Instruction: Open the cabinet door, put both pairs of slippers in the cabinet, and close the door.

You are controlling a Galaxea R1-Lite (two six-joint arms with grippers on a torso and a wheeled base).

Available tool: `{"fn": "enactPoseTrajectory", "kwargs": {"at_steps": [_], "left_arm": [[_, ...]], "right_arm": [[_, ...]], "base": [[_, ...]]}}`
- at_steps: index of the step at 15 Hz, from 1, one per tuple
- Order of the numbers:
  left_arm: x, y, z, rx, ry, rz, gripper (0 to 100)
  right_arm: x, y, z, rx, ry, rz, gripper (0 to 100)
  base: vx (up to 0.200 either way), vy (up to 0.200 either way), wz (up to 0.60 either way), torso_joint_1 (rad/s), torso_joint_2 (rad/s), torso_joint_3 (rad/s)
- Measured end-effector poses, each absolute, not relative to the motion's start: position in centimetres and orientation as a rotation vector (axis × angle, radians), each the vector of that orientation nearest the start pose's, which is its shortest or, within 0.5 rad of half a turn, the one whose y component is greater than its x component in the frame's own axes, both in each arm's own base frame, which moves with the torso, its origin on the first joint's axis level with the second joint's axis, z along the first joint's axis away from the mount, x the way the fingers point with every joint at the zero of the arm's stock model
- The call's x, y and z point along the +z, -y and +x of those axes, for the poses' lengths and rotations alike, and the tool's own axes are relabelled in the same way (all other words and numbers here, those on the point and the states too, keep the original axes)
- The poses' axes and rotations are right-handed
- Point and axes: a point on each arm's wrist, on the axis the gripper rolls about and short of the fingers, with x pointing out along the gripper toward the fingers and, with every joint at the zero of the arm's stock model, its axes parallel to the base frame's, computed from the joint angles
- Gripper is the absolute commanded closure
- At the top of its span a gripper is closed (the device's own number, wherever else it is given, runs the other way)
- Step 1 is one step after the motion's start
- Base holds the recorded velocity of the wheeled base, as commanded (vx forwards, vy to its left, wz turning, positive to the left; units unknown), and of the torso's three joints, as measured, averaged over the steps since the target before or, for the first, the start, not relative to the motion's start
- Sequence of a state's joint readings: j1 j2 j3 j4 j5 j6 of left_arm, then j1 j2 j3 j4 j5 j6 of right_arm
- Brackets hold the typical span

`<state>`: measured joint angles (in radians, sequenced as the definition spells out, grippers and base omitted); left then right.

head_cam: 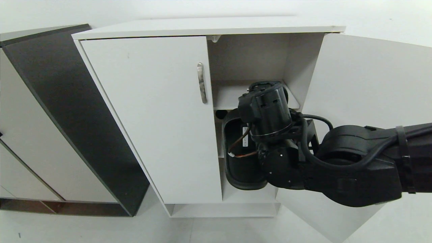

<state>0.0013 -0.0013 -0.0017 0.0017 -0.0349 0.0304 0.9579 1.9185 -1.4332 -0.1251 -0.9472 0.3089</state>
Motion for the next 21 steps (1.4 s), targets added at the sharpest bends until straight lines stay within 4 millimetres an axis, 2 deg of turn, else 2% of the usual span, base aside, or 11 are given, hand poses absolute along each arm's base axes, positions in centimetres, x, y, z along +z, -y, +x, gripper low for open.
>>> {"fn": "enactPoseTrajectory", "kwargs": {"at_steps": [4, 16, 21], "left_arm": [[7.57, 0.08, -2.30, -0.034, 0.002, 0.032, 100], [7.58, 0.08, -2.30, -0.034, 0.003, 0.032, 100], [7.57, 0.08, -2.30, -0.034, 0.002, 0.032, 100]], "right_arm": [[23.61, -29.90, 23.56, -0.025, -0.201, 0.003, 100], [24.19, -29.96, 23.85, -0.023, -0.172, 0.012, 100], [23.65, -29.94, 23.83, -0.024, -0.183, 0.003, 100]], "base": [[0.000, 0.000, 0.00, 0.000, 0.00, 0.000], [0.200, 0.000, 0.00, 0.002, 0.01, 0.003], [0.000, 0.000, 0.00, 0.000, 0.00, 0.000]]}}
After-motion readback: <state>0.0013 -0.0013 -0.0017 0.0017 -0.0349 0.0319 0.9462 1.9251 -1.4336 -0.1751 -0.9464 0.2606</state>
